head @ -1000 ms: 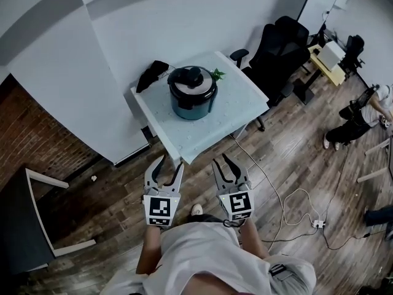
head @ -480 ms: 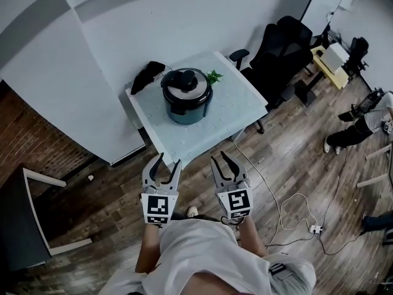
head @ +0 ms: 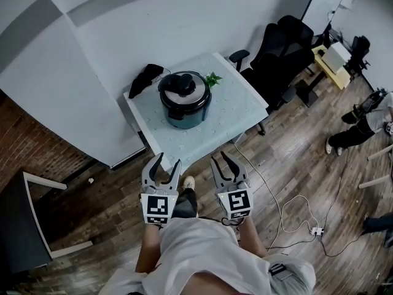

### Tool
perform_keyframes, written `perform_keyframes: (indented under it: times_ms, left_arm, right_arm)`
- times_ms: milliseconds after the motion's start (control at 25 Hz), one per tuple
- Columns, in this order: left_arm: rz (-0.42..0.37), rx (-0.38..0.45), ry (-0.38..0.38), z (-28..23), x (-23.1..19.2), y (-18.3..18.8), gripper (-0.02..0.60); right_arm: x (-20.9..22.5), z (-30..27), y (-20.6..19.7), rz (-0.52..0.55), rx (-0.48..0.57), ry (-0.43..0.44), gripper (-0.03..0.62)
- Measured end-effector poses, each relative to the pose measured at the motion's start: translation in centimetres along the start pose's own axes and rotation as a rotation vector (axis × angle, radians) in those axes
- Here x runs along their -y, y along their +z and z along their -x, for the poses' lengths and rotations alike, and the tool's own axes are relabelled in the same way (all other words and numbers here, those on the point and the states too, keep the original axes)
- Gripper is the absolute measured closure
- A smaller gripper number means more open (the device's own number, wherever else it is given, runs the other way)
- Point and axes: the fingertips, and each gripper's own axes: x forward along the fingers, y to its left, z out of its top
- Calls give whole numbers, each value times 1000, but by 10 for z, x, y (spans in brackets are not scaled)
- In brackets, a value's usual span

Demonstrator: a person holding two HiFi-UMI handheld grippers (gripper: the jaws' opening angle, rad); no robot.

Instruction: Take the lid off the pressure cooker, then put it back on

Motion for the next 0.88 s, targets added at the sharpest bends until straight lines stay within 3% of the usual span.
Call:
perform_keyframes:
  times_ms: [880]
  left_arm:
    - [0,6,7,-130,-64,11,377]
  right_arm:
    - [69,-127,8,12,0,18,471]
